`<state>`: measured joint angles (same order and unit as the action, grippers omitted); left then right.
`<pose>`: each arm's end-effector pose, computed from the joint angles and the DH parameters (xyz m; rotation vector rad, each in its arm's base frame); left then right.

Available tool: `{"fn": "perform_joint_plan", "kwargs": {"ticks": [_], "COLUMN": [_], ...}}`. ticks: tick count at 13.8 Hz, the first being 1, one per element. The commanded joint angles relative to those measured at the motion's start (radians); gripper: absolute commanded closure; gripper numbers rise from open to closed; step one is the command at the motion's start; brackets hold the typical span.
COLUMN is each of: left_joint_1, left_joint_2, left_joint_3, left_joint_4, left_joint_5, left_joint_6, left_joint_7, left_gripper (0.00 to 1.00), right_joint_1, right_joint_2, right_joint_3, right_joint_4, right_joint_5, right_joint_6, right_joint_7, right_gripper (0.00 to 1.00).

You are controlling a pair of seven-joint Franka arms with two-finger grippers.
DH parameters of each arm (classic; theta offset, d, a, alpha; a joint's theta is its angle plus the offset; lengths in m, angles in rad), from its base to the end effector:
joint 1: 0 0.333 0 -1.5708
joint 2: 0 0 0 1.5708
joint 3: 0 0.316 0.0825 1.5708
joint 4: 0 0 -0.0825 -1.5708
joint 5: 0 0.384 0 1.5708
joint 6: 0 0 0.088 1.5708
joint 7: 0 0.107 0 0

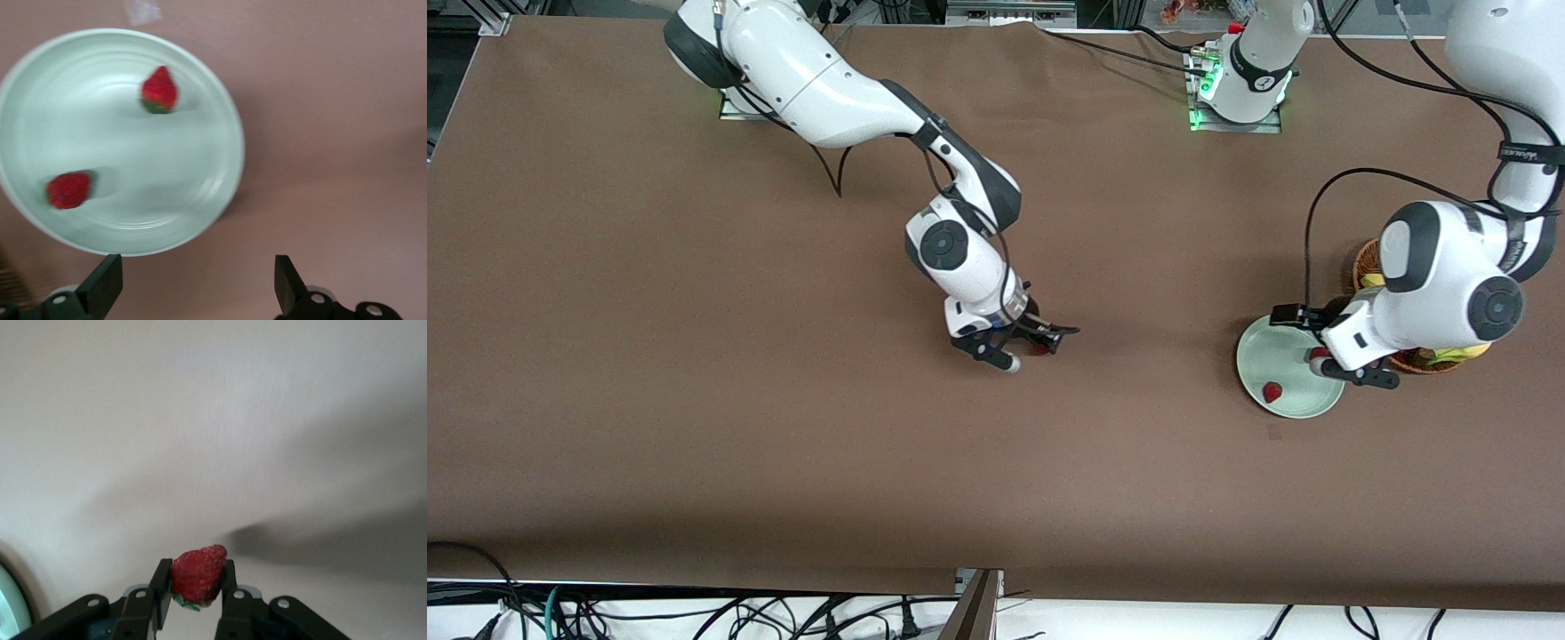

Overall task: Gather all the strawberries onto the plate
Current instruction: 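Carry the third strawberry with the right gripper and set it down mid-table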

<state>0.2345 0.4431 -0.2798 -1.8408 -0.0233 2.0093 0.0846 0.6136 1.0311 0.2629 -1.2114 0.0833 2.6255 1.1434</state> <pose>0.6108 -0.0199 0.2773 2.9672 -0.1588 -0.3820 0.5574 0.5594 0.1990 -2.5801 0.6621 -0.0041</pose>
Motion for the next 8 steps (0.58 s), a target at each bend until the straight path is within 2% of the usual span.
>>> {"fn": "perform_joint_plan", "kwargs": {"ticks": [1,2,3,4,8], "left_joint_1": [-0.099,-0.122,-0.130,-0.130,-0.170], "left_joint_2": [0.045,0.051,0.051,0.051,0.075], "left_joint_3": [0.007,0.005,0.005,0.005,0.005], "left_joint_4": [0.015,0.015,0.017,0.017,0.051], "left_joint_5": [-0.013,-0.013,-0.013,-0.015,-0.015], "left_joint_6": [0.057,0.089,0.094,0.094,0.095], "left_joint_7": [-0.179,-0.221,-0.244,-0.247,-0.321], "left_gripper": [0.00,0.00,0.00,0.00,0.00], "right_joint_1": [0.014,0.023,0.028,0.028,-0.015], "right_joint_2": [0.055,0.066,0.069,0.069,0.014], "right_joint_3": [0.038,0.038,0.039,0.039,0.038], "right_joint_4": [0.049,0.049,0.049,0.047,0.038], "right_joint_5": [-0.004,-0.004,-0.004,-0.010,-0.007], "right_joint_6": [0.040,0.060,0.079,0.080,0.058], "right_joint_7": [0.016,0.015,0.012,-0.002,-0.014], "right_gripper": [0.91,0.86,0.53,0.02,0.00]}}
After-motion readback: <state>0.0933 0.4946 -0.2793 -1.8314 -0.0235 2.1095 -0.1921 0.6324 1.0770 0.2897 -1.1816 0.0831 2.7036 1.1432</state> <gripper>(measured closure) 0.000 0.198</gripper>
